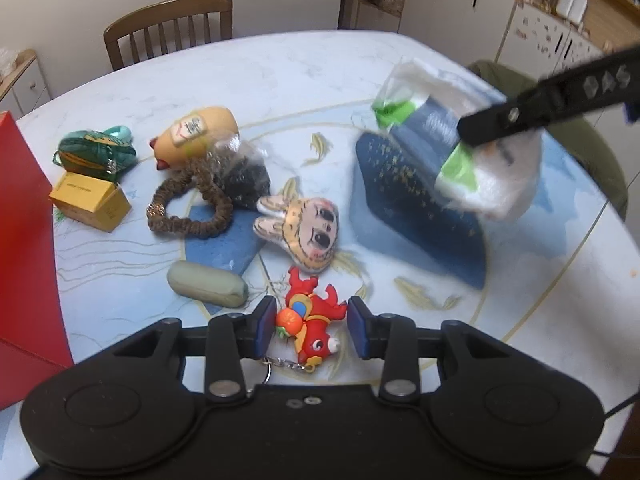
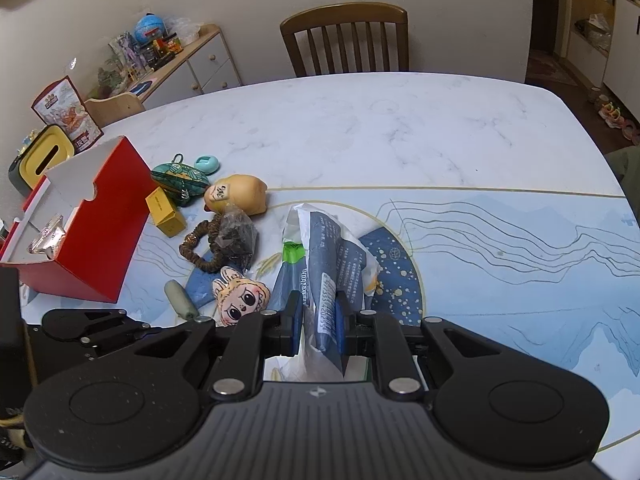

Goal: Organize objects
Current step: 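Carry the dragon keychain and white bag over the red box with both tools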

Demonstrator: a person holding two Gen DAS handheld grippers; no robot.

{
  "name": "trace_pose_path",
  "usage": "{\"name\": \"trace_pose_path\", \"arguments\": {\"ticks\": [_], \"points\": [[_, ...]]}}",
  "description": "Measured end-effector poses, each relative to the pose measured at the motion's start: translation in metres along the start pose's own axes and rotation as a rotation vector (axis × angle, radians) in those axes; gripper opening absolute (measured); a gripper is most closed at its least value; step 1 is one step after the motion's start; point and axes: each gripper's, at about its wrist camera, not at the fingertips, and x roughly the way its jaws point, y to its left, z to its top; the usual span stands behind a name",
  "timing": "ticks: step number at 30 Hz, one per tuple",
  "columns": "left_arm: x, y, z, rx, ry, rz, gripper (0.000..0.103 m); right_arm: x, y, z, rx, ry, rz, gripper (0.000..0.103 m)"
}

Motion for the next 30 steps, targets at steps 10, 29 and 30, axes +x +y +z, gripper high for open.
{"name": "trace_pose_path", "arguments": {"ticks": [10,29,30], "points": [[-0.061,0.028,0.023,-0.091,-0.082,-0.044,0.037,-0.016,0.033,0.014,-0.030,-0.036,0.035,0.016],[-0.172,0.172,0.051,-0.269,-0.174,0.122,0.037,-0.022,0.180,0.054,-0.180,-0.127,0.138,0.016],[-0.175,0.180,0.051,-0.272,-0.177,0.134,0.037,-0.021,0.189,0.056,-0.191,-0.132,0.144,0.016]]}}
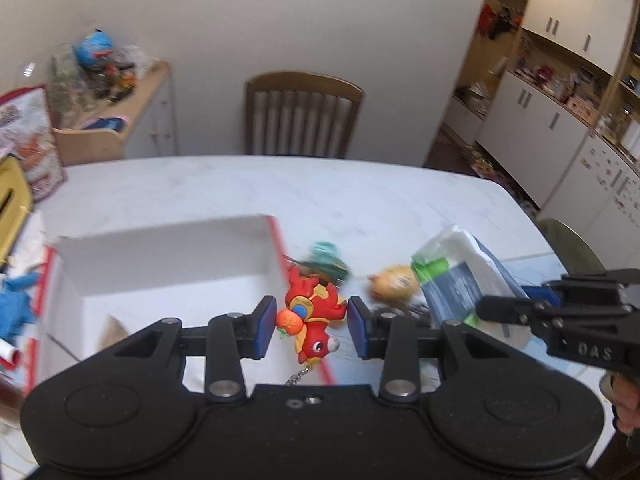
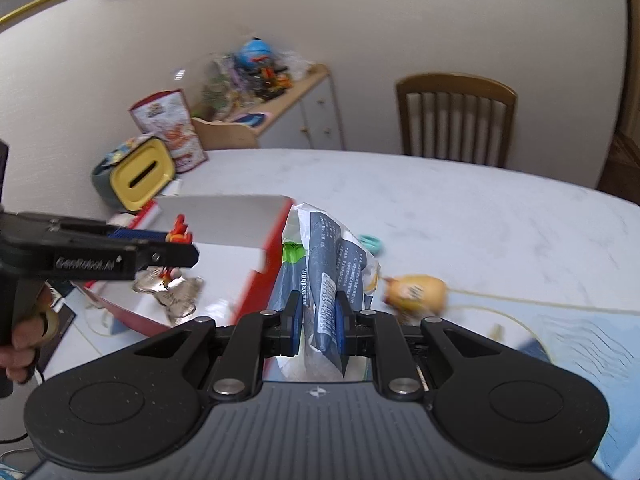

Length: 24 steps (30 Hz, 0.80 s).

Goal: Organize objects
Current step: 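Carry the dragon keychain and white bag over the red box with both tools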

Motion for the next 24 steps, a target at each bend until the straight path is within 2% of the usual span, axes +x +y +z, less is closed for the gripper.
{"name": "trace_pose_path", "arguments": {"ticks": [5,13,18,24], "points": [[-0.005,0.037,0.009,-0.003,-0.009,0.054,0.037,0.018,0.041,0.020,-0.054,-0.013,0.021,0.016],[0.014,0.087,0.013,0.013,0.030,0.125,0.037,0.071,0.098,0.036,-0.107,0.021,0.036,0.016],[0.035,0.114,0.014,0.006,0.074,0.134,0.037,0.111,0.125,0.037,-0.144,0.068,0.023,0.016],[0.060,0.132,0.015,0.002,0.107,0.138,0.037,0.156,0.137,0.032,-0.152,0.129,-0.014,0.016]]}}
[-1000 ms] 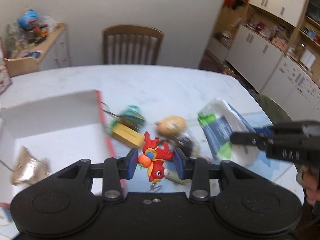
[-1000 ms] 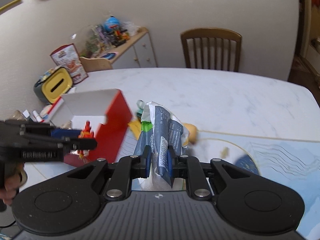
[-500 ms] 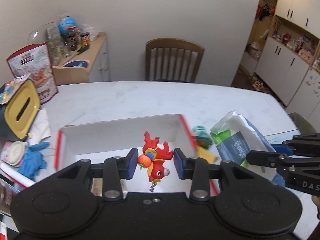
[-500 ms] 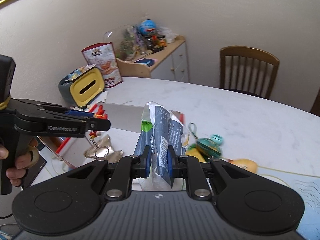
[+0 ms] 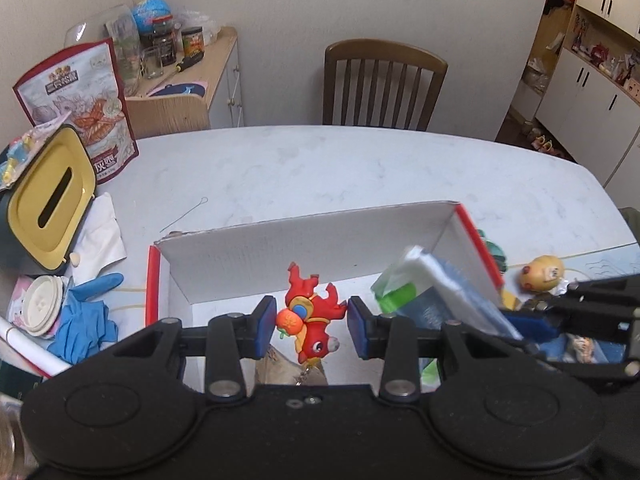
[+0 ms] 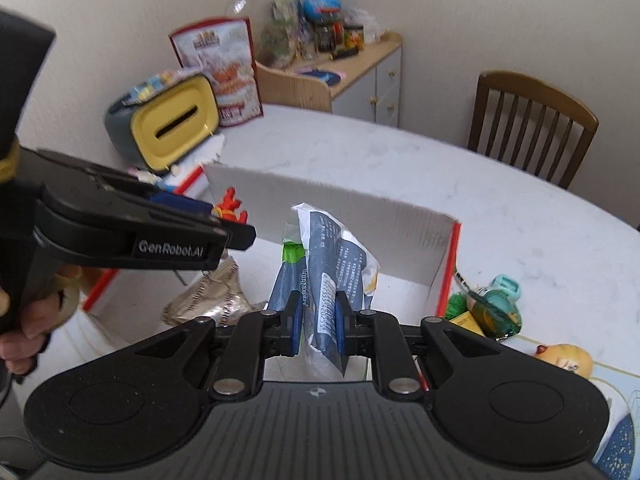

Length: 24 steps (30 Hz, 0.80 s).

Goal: Organize objects
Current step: 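Carry the dragon keychain and white bag over the red box with both tools, then open both tools to drop the keychain and white bag into the box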

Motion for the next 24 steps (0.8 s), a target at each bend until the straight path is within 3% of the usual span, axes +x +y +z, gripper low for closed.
{"name": "trace_pose_path", "arguments": {"ticks": [15,24], "points": [[0.073,0.004,-0.004,0.072,0.139,0.015,0.037,0.065,0.012,-0.014,-0.023,0.160,-0.048,0.016],[0.096,0.005,-0.009,0.080,0.227,0.036,0.037,0.065,0.007,-0.014,0.011,0.152,-0.041,0.016]]}}
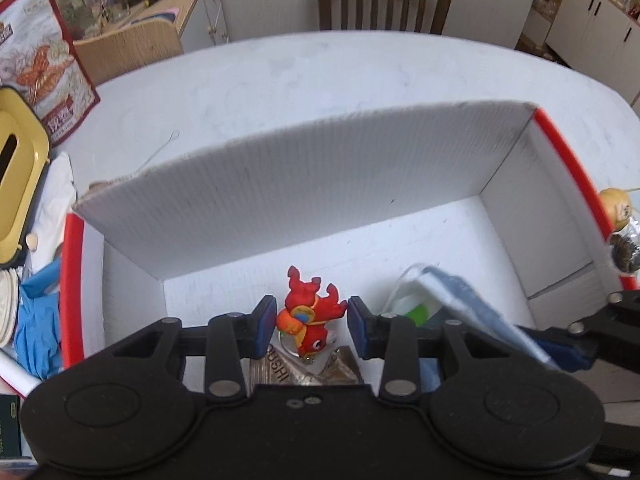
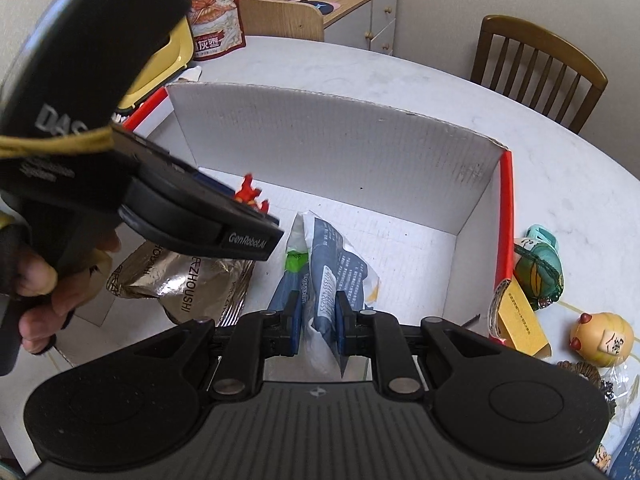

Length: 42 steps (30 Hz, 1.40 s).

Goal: Organize objects
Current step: 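Open both tools to drop the keychain and white bag into the box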

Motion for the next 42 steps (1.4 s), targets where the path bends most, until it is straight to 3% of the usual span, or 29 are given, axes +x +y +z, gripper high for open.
{"name": "trace_pose_path", "arguments": {"ticks": [9,12,16,31,37,38,41,42], "points": [[0.002,0.007,0.002,-0.029,0.028,-0.006,0.040,-0.012,-0.001,-0.003,-0.002,-0.022,0.028,0.029],[-0.004,0.010,0.002,-0.041,0.015,-0.008,0.043,-0.019,-0.003,-0.004,0.002,-0.031,0.033,0.029],[-0.016,0.012,0.000,-0.054,-0.015,-0.012,0.055,-0.032,-0.008,-0.008,0.016,-0.053,0.045,0.029],[-0.067,-0.003,-0.014,-0.059,-0.112,-0.044,0.055,-0.093,-0.023,-0.022,0.032,-0.140,0.089,0.029],[-0.089,-0.021,-0.019,-0.058,-0.149,-0.063,0.060,-0.117,-0.040,-0.033,0.043,-0.171,0.102,0.030],[-0.093,-0.024,-0.020,-0.059,-0.155,-0.064,0.061,-0.121,-0.044,-0.035,0.046,-0.175,0.105,0.032],[-0.104,-0.037,-0.025,-0.048,-0.180,-0.067,0.063,-0.135,-0.056,-0.044,0.056,-0.200,0.103,0.055],[-0.108,-0.042,-0.026,-0.042,-0.189,-0.064,0.063,-0.139,-0.060,-0.047,0.058,-0.209,0.103,0.055]]}}
